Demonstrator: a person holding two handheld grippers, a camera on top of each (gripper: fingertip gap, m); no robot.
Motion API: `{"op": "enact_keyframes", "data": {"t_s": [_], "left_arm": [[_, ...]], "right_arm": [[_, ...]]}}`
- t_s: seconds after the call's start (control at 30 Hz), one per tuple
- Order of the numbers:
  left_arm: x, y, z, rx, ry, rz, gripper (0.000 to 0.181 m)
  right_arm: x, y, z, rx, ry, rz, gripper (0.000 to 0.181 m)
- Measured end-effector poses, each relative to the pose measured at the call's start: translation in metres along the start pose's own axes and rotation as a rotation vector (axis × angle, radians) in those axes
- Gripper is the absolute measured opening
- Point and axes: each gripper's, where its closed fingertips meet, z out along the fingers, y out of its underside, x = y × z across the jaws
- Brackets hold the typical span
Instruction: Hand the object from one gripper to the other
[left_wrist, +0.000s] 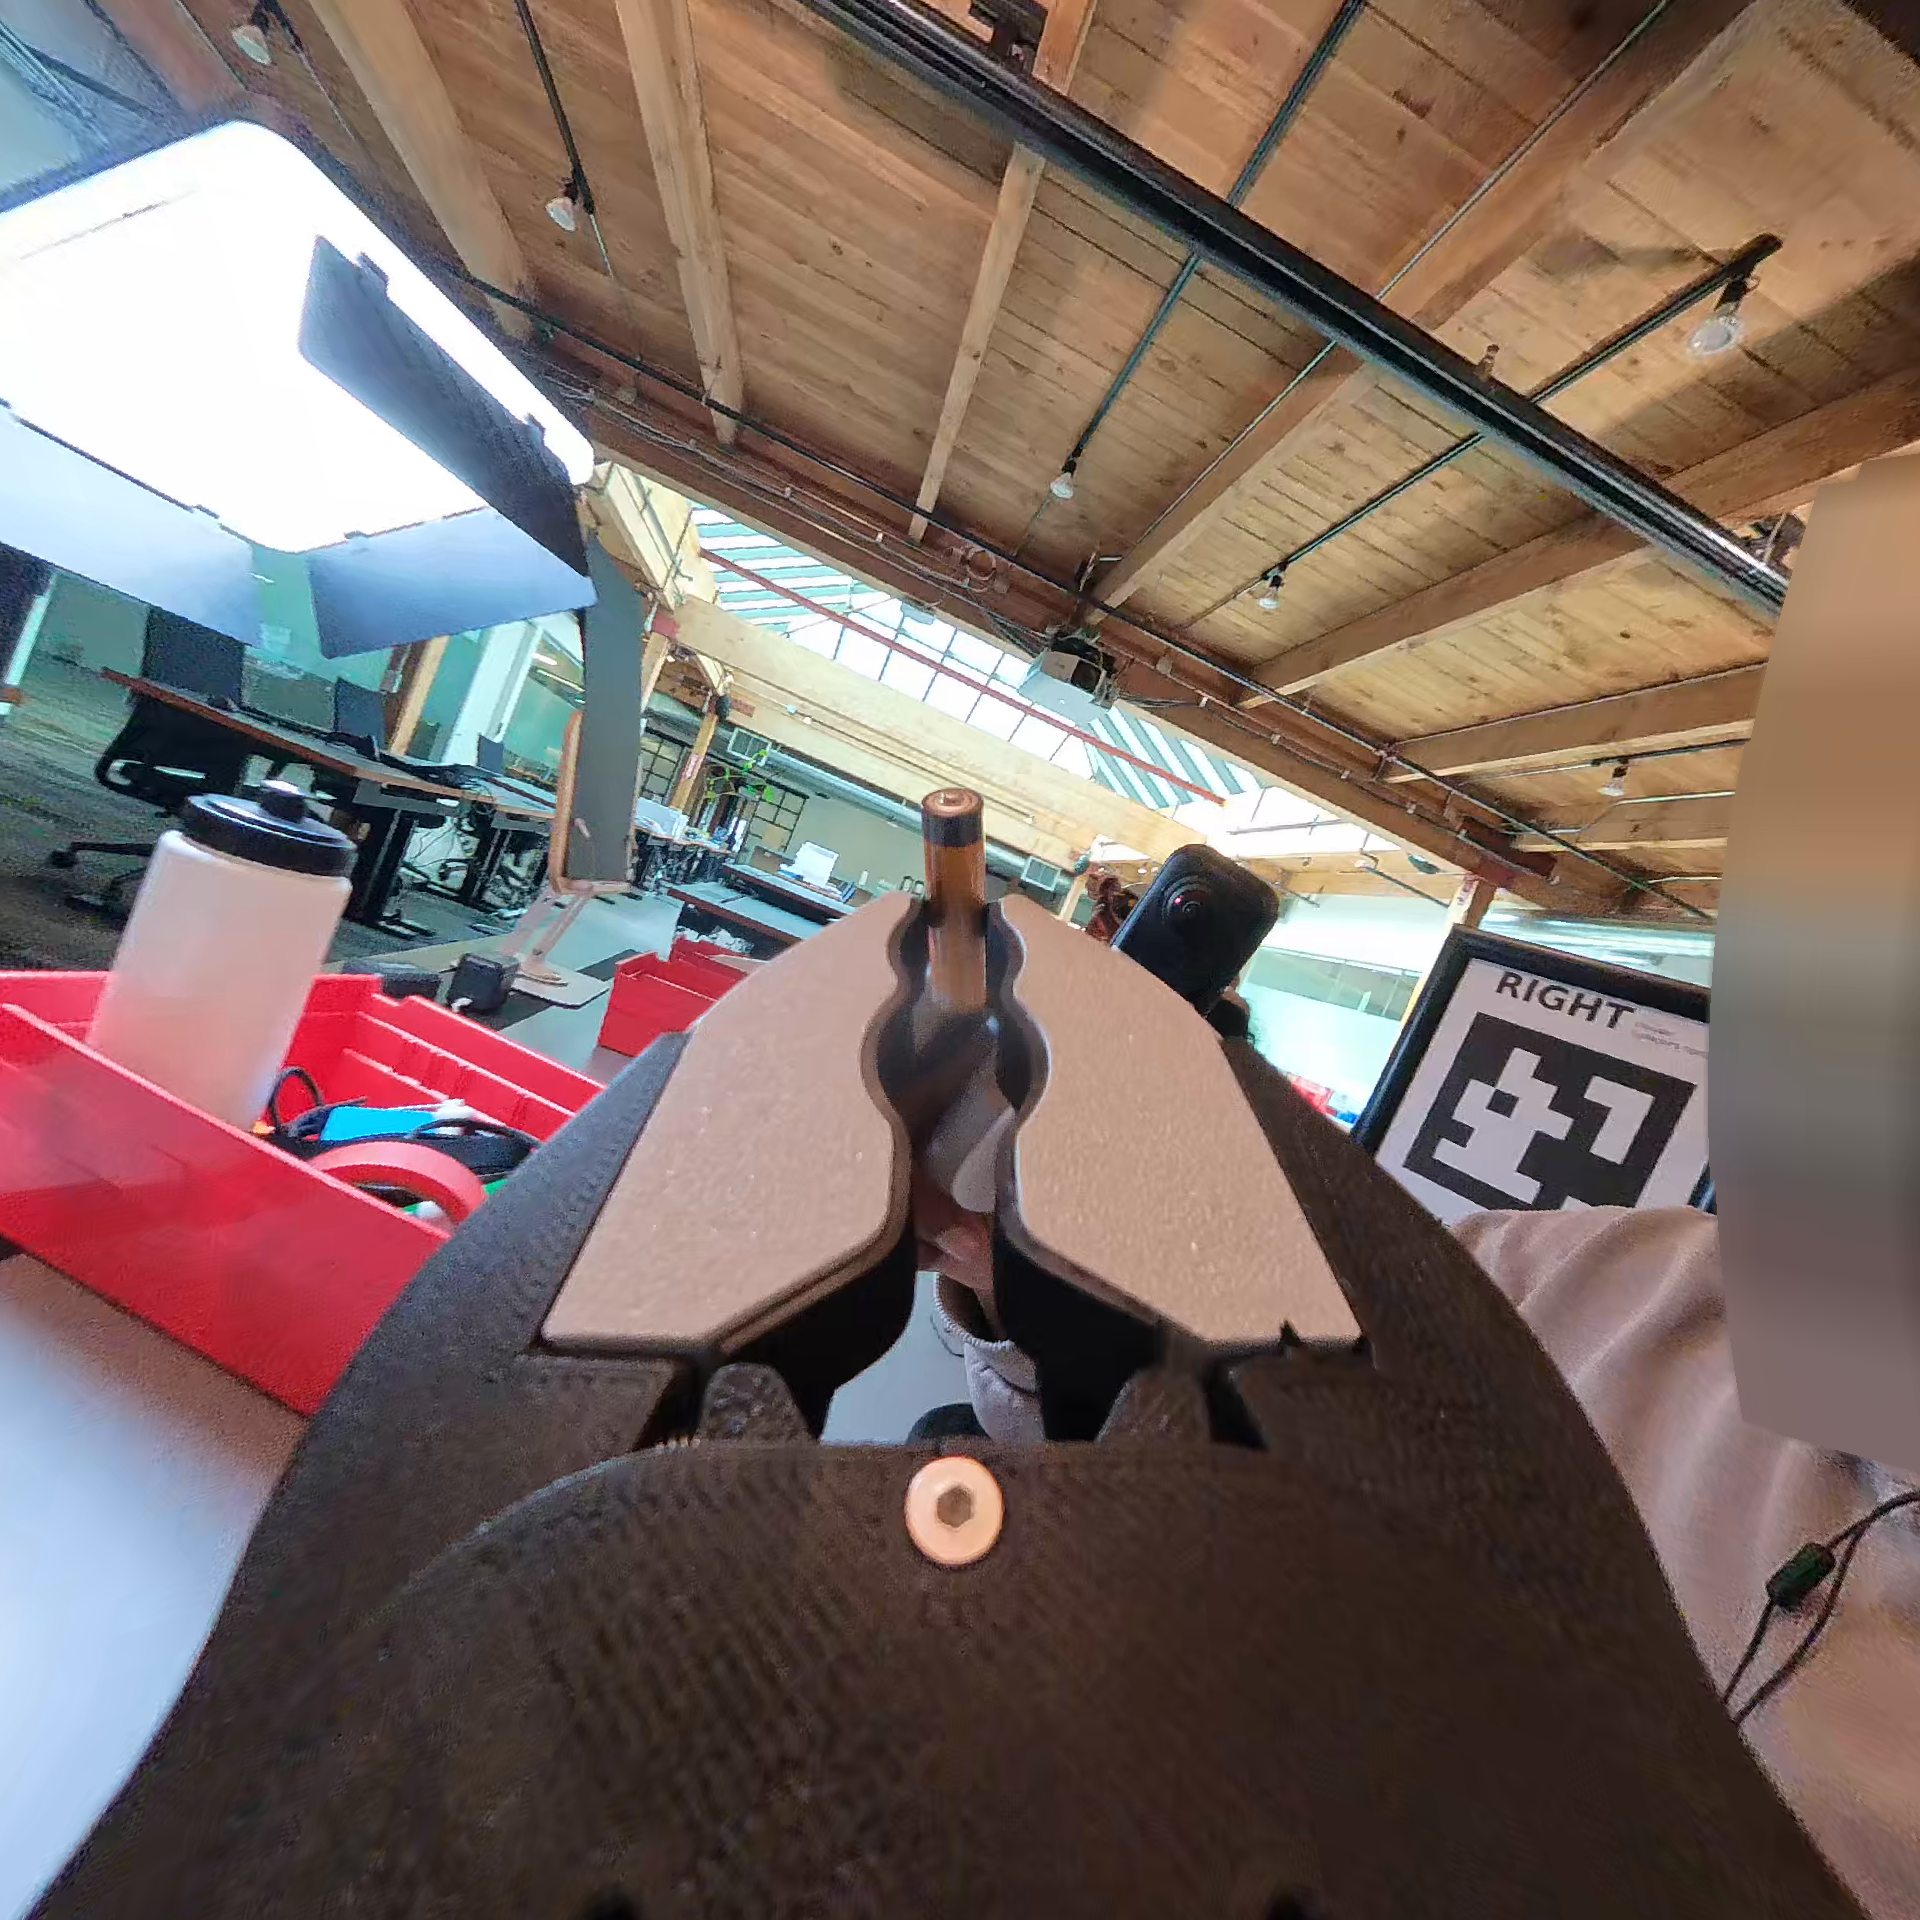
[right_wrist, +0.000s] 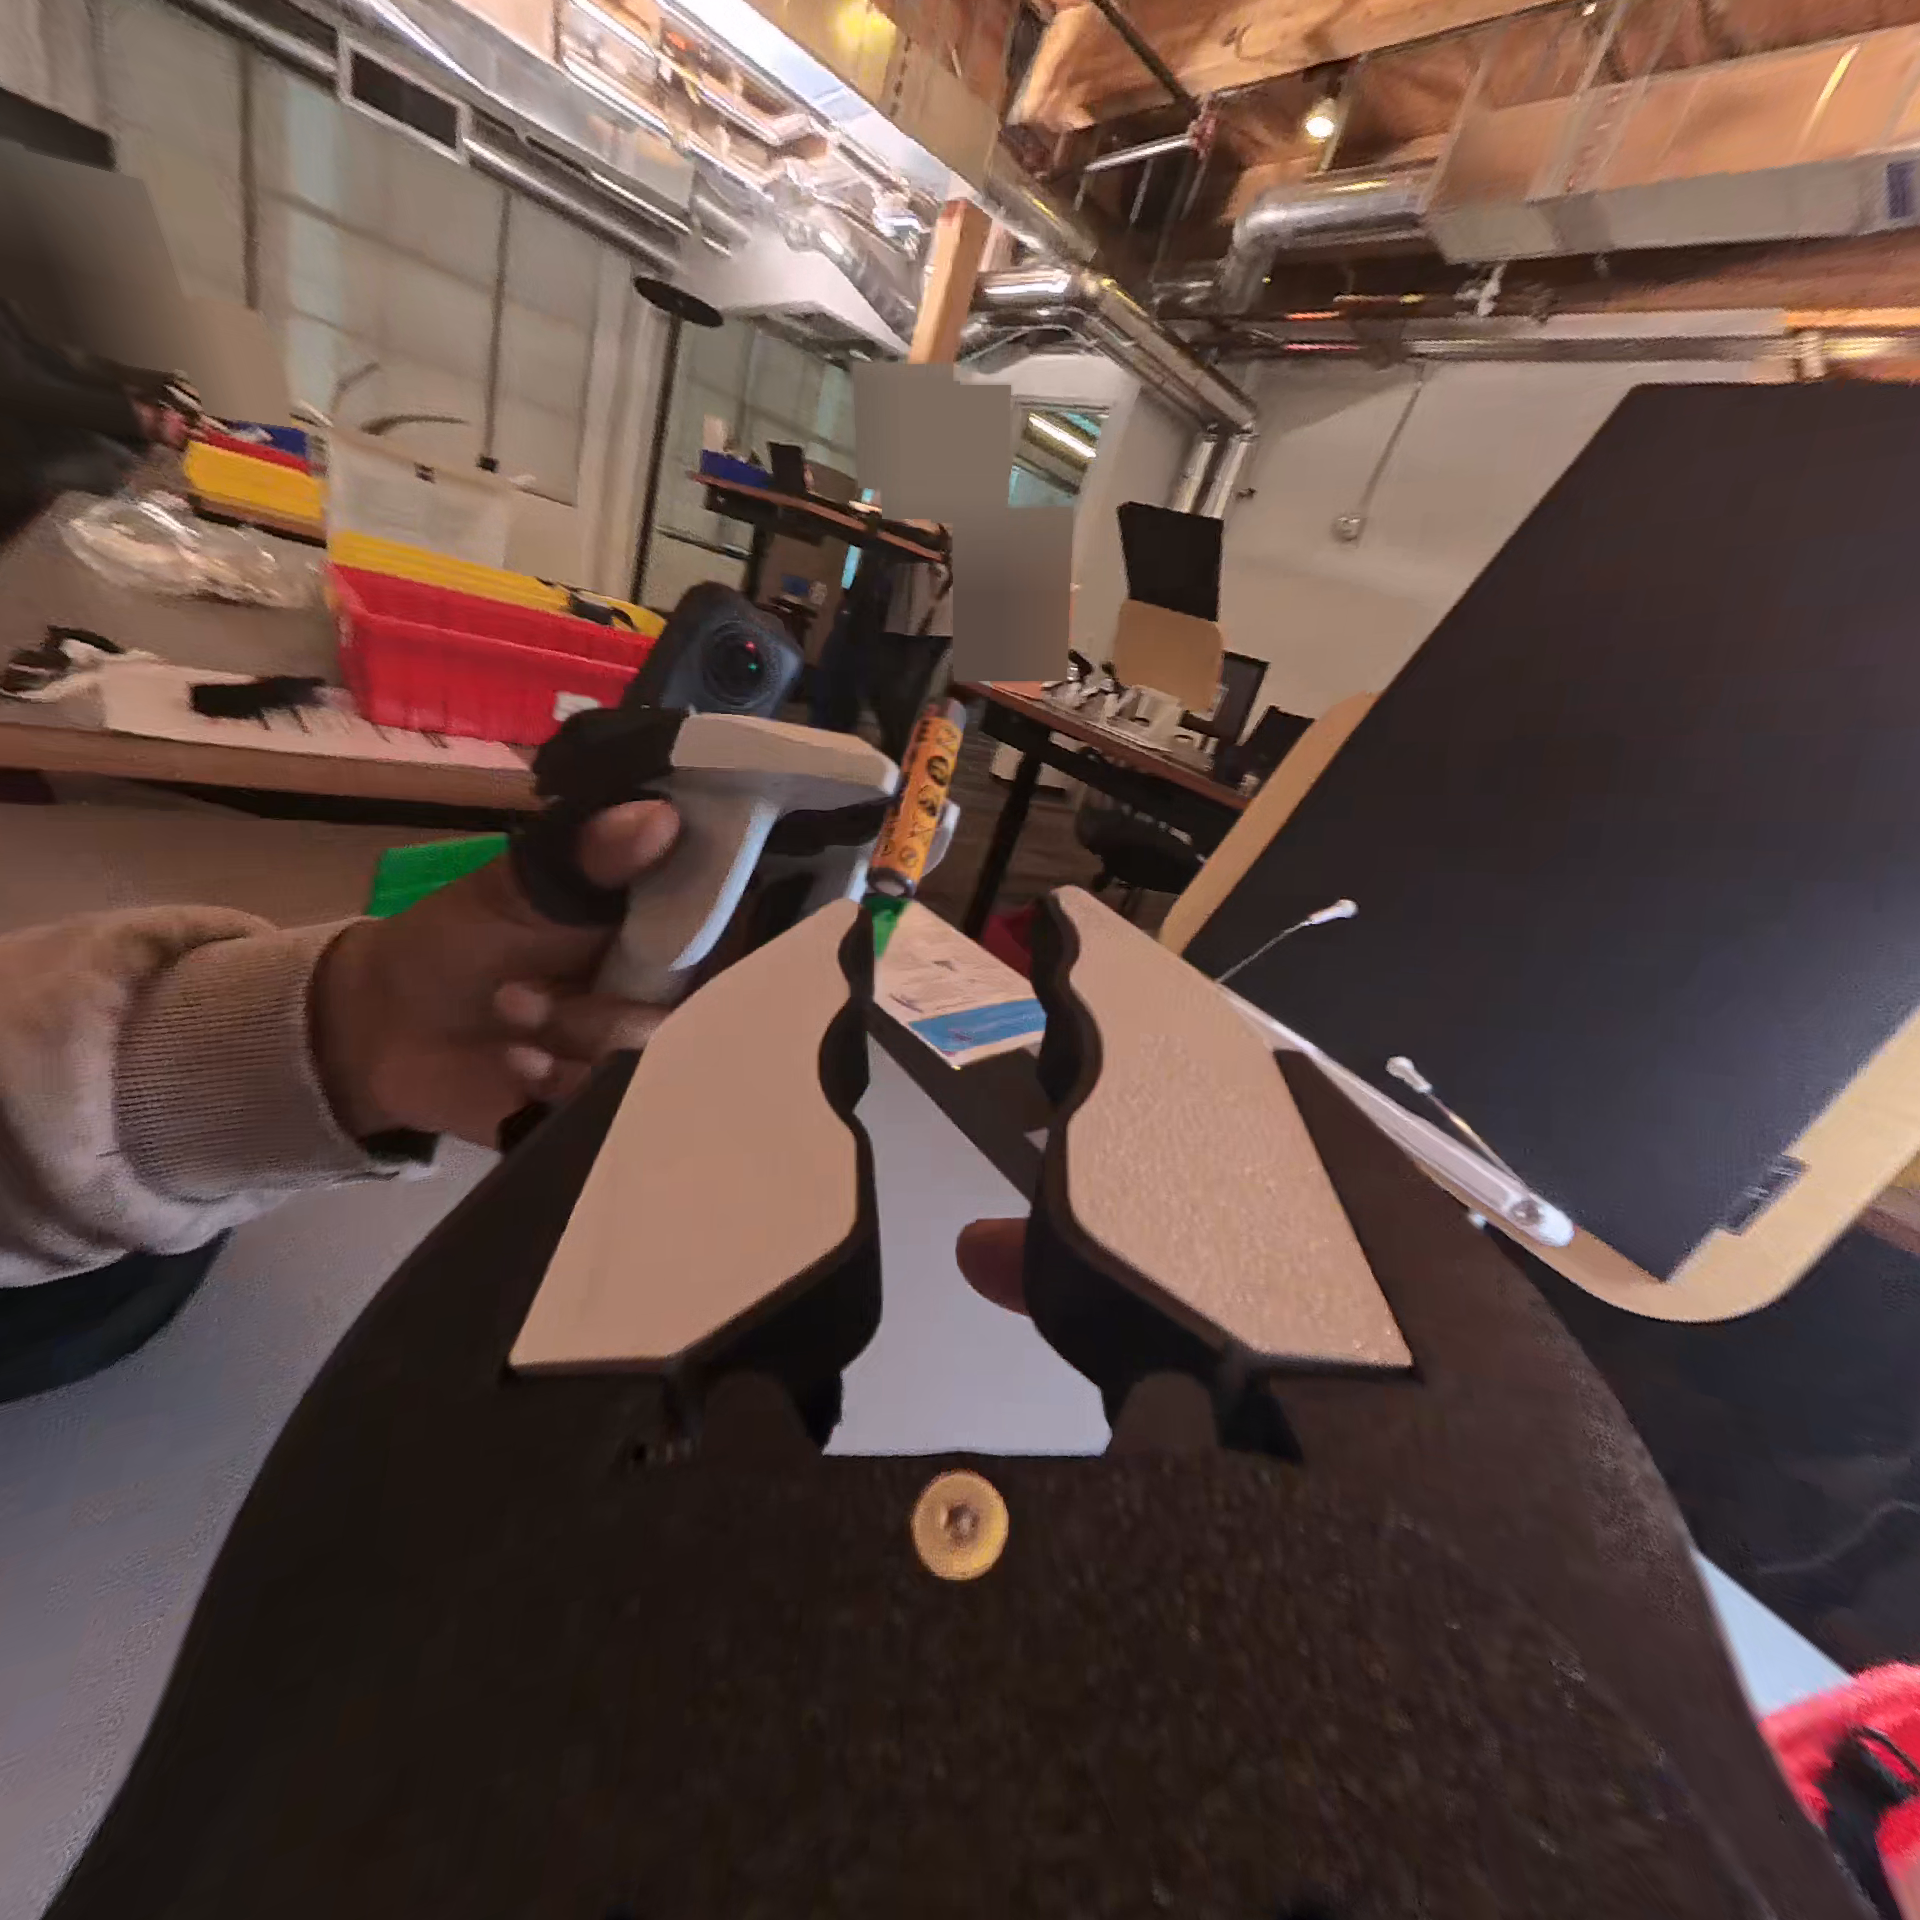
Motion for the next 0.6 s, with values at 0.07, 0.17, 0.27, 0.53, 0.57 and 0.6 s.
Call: {"op": "enact_keyframes", "data": {"t_s": [0.07, 0.17, 0.27, 0.53, 0.57, 0.6], "left_arm": [[0.006, 0.007, 0.001, 0.023, 0.007, -0.019, 0.01], [0.012, 0.01, 0.002, 0.05, 0.003, -0.044, 0.01], [0.019, 0.012, 0.005, 0.05, 0.018, -0.058, 0.01], [0.02, 0.016, 0.0, -0.14, -0.064, 0.2, 0.023], [0.02, 0.017, -0.003, -0.22, -0.109, 0.315, 0.026], [0.018, 0.019, -0.007, -0.308, -0.164, 0.434, 0.03]], "right_arm": [[-0.007, 0.0, 0.001, -0.02, 0.016, -0.076, 0.029], [-0.018, -0.004, 0.003, -0.011, 0.02, -0.153, 0.029], [-0.017, -0.006, 0.003, -0.001, 0.082, -0.222, 0.023], [-0.009, 0.0, -0.005, -0.075, 0.017, -0.307, 0.01], [-0.008, 0.007, -0.007, -0.133, -0.027, -0.312, 0.01], [-0.004, 0.011, -0.01, -0.17, -0.034, -0.337, 0.01]]}}
